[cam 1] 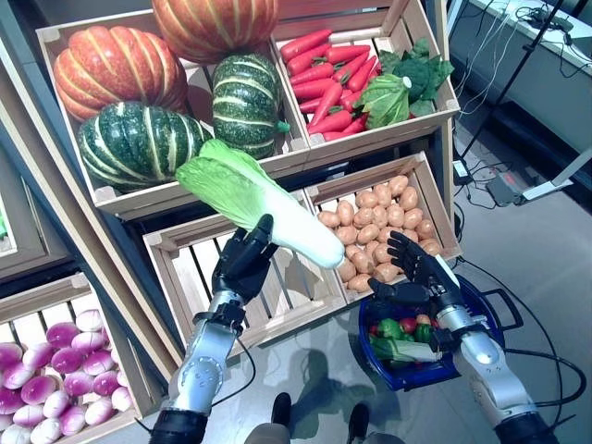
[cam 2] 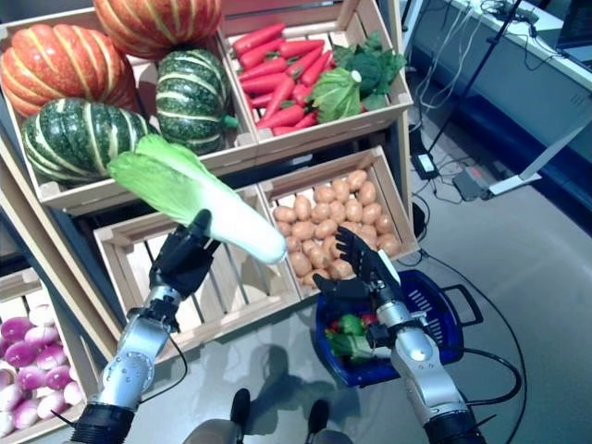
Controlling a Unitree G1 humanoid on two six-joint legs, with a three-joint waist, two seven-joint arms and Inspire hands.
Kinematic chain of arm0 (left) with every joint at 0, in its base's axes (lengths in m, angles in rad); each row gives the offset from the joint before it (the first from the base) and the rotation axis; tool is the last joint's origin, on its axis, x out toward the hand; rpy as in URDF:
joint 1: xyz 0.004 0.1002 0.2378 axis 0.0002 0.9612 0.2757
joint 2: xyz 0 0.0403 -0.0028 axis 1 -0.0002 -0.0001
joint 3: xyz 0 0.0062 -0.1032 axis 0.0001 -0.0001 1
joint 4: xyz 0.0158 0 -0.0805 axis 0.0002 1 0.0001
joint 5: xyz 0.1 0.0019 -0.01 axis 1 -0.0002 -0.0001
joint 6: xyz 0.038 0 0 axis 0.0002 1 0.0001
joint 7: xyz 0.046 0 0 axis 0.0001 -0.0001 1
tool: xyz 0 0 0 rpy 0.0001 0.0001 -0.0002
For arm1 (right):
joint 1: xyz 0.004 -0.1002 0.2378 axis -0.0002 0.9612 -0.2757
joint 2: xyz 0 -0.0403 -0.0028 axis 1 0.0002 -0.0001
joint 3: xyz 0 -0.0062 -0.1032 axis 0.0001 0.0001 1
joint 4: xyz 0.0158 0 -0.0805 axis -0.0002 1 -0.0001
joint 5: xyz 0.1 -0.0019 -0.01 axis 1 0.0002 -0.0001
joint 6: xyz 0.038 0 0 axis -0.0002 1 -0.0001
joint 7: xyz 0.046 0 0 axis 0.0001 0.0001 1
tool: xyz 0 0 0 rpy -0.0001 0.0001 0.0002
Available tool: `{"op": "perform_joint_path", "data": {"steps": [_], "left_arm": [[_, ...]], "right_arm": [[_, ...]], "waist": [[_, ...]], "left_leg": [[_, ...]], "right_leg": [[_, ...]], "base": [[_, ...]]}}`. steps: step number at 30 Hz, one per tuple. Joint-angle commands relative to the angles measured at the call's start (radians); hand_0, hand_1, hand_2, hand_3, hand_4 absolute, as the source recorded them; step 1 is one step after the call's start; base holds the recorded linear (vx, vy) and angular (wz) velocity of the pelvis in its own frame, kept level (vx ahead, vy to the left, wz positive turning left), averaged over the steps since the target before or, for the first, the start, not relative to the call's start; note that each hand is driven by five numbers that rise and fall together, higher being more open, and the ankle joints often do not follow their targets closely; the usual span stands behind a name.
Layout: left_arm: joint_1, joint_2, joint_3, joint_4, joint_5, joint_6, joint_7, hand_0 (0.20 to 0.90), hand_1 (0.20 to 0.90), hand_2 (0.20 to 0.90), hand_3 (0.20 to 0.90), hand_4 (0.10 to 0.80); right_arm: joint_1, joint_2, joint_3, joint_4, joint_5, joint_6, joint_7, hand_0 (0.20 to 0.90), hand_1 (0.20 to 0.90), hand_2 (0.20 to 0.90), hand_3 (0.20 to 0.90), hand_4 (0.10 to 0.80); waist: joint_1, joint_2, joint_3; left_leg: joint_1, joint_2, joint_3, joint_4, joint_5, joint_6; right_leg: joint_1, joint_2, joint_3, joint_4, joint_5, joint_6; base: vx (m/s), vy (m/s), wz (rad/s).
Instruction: Put vegetables into the basket
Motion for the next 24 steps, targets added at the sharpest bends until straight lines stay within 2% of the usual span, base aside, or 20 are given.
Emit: {"op": "perform_joint_path", "data": {"steps": [1,8,13,18,24], "left_arm": [[-0.066,0.069,-0.033,-0.010,0.084,-0.061,-0.084,0.300,0.300,0.300,0.300,0.400],[-0.096,0.108,-0.085,-0.003,0.141,-0.069,-0.093,0.300,0.300,0.300,0.300,0.400],[-0.102,0.119,-0.099,-0.009,0.198,-0.082,-0.077,0.300,0.300,0.300,0.300,0.400],[-0.110,0.139,-0.119,-0.014,0.275,-0.085,-0.089,0.300,0.300,0.300,0.300,0.400],[-0.122,0.152,-0.154,0.001,0.272,-0.089,-0.105,0.300,0.300,0.300,0.300,0.400]], "right_arm": [[-0.057,-0.042,0.040,-0.128,0.072,0.007,0.073,0.900,0.900,0.900,0.900,0.800],[-0.110,-0.056,0.094,-0.168,0.087,0.059,0.085,0.900,0.900,0.900,0.900,0.800],[-0.136,-0.059,0.119,-0.182,0.098,0.134,0.088,0.900,0.900,0.900,0.900,0.800],[-0.148,-0.030,0.167,-0.199,0.311,0.278,0.166,0.900,0.900,0.900,0.900,0.800],[-0.170,0.001,0.225,-0.185,0.400,0.307,0.205,0.900,0.900,0.900,0.900,0.800]], "waist": [[-0.007,-0.020,-0.111],[-0.002,-0.014,-0.125],[0.002,-0.014,-0.132],[0.004,-0.017,-0.138],[0.008,-0.018,-0.146]], "left_leg": [[0.014,0.030,0.025,0.001,-0.056,-0.050],[0.019,0.030,0.017,0.001,-0.060,-0.051],[0.020,0.032,0.014,0.001,-0.061,-0.054],[0.023,0.037,0.012,0.001,-0.061,-0.057],[0.024,0.041,0.010,0.001,-0.058,-0.061]], "right_leg": [[0.036,-0.090,-0.003,0.001,0.032,0.066],[0.042,-0.088,-0.001,0.001,0.025,0.065],[0.044,-0.090,-0.001,0.001,0.023,0.066],[0.046,-0.089,0.000,0.001,0.020,0.064],[0.048,-0.090,-0.002,0.001,0.020,0.064]], "base": [[0.000,0.000,0.00],[0.000,0.000,0.00],[0.000,0.000,0.00],[0.000,0.000,0.00],[0.000,0.000,0.00]]}}
